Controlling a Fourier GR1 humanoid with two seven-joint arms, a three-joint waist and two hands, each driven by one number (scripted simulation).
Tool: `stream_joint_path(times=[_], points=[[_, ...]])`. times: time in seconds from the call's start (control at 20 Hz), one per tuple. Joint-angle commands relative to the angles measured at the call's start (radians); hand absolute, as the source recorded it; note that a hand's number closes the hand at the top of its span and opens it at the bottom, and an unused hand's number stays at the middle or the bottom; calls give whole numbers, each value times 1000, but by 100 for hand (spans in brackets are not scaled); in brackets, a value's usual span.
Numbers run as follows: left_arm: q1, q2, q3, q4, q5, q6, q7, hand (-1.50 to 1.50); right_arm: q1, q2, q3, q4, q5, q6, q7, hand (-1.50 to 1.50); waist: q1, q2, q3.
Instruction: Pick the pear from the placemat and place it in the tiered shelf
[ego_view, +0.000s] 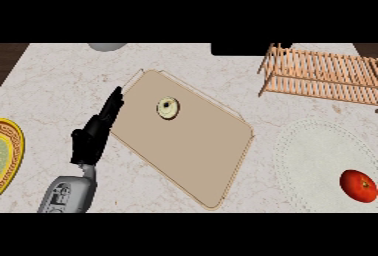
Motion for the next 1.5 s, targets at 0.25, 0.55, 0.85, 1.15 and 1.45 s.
stream_joint_path(times=[0.25,0.55,0.85,1.15,1.45], points=[[35,-5,-10,-70,-4,1,29,0,36,-93,-3,134,177,-50,171,-150,-3,-3,-1],[30,-5,-1,-43,-5,-13,26,0,58,-84,-3,44,130,-26,232,-150,-6,-4,-1],[-32,-9,15,-11,-7,-5,39,0,21,-83,-68,34,-36,-48,161,-150,-1,-1,0],[-7,-27,10,21,-22,8,-8,0,72,-118,-83,-27,-186,47,100,-150,-9,-2,0],[72,-2,15,-19,-22,-8,-44,0,32,-130,-153,-158,-239,-20,179,-150,-10,-4,-1]])
